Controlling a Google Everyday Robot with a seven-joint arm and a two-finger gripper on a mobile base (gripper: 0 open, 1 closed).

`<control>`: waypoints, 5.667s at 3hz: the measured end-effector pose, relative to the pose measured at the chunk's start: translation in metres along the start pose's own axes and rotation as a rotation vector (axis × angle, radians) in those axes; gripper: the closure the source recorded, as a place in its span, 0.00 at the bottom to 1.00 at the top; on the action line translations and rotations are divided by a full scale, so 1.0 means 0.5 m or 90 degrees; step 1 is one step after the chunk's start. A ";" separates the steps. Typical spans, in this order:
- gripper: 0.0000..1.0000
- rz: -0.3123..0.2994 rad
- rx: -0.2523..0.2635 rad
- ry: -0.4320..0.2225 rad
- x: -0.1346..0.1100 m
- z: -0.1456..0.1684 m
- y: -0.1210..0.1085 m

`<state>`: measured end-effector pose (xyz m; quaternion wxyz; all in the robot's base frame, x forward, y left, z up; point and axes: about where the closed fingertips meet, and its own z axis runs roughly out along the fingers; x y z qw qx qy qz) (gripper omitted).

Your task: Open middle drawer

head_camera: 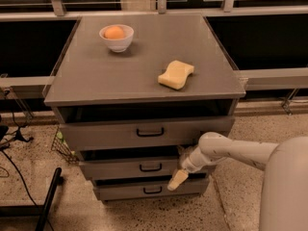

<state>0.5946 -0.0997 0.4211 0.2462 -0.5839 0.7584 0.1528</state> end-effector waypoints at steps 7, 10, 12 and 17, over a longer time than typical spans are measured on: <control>0.00 0.103 -0.248 0.111 0.094 -0.168 0.205; 0.00 0.153 -0.328 0.132 0.089 -0.164 0.223; 0.00 0.148 -0.310 0.126 0.103 -0.195 0.246; 0.00 0.090 -0.206 0.053 0.089 -0.281 0.245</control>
Offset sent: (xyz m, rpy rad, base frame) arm -0.0494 -0.0171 0.0170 0.0029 0.0622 0.0150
